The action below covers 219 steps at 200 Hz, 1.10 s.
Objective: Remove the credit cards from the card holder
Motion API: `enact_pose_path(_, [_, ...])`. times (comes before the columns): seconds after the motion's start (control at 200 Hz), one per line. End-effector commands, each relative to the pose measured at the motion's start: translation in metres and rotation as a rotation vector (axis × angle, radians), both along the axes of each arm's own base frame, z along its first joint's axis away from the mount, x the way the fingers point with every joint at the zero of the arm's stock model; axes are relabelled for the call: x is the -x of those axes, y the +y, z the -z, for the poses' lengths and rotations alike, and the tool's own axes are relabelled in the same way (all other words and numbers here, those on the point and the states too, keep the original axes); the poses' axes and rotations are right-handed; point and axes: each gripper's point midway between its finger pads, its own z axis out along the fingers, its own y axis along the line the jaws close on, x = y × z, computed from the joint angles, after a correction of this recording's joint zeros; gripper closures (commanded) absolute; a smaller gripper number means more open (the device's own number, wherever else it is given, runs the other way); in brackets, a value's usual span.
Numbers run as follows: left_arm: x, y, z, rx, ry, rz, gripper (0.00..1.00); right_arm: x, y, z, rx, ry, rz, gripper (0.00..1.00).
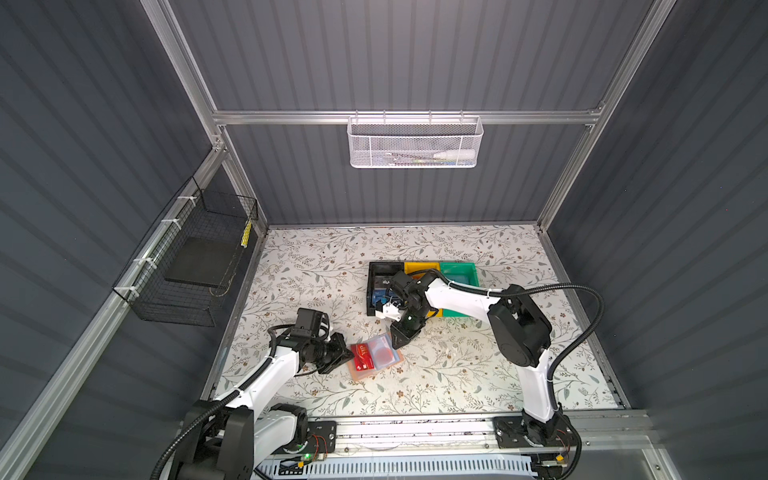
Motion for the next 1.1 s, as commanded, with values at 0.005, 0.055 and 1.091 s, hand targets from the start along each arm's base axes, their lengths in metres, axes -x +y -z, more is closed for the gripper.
enact_pose_path(0.005, [0.007,0.008,0.0,-0.047,0.031,0.014,1.0,0.001,0.002,-0.01,-0.007,-0.007,-0.016,0.73])
enact_pose_path(0.055, [0.007,0.008,-0.002,-0.046,0.03,0.012,1.0,0.001,0.002,-0.011,-0.009,-0.007,-0.016,0.73])
enact_pose_path(1.091, [-0.036,-0.058,-0.161,0.387,-0.478,0.311,1.0,-0.011,0.013,-0.127,-0.496,0.32,0.024,0.57])
